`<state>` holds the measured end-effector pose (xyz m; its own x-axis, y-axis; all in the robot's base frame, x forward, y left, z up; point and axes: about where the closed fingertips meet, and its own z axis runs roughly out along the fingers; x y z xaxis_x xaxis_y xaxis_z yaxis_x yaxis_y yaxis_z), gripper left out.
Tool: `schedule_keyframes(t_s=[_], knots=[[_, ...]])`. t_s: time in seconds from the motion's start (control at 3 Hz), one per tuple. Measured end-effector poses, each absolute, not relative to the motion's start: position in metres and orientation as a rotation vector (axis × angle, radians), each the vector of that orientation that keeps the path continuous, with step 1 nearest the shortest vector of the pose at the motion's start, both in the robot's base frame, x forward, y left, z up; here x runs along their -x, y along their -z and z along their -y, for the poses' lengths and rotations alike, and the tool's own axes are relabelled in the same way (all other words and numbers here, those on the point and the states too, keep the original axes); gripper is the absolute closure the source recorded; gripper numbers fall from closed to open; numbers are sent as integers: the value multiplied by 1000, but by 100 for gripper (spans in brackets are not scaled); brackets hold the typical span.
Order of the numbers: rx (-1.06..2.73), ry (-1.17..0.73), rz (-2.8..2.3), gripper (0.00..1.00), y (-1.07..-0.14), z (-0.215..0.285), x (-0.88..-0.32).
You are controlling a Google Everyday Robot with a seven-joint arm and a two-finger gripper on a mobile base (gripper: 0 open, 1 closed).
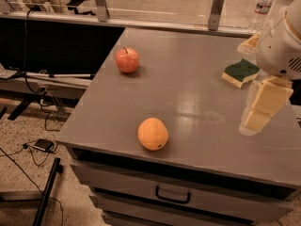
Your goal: Pick sponge
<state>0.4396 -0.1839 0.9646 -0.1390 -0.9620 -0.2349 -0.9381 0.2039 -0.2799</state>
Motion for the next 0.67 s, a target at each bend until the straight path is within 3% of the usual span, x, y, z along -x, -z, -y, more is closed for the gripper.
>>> schedule_keyframes(t_s=[0.67], knots=[[1694,89,-2184,0,-945,222,-474]])
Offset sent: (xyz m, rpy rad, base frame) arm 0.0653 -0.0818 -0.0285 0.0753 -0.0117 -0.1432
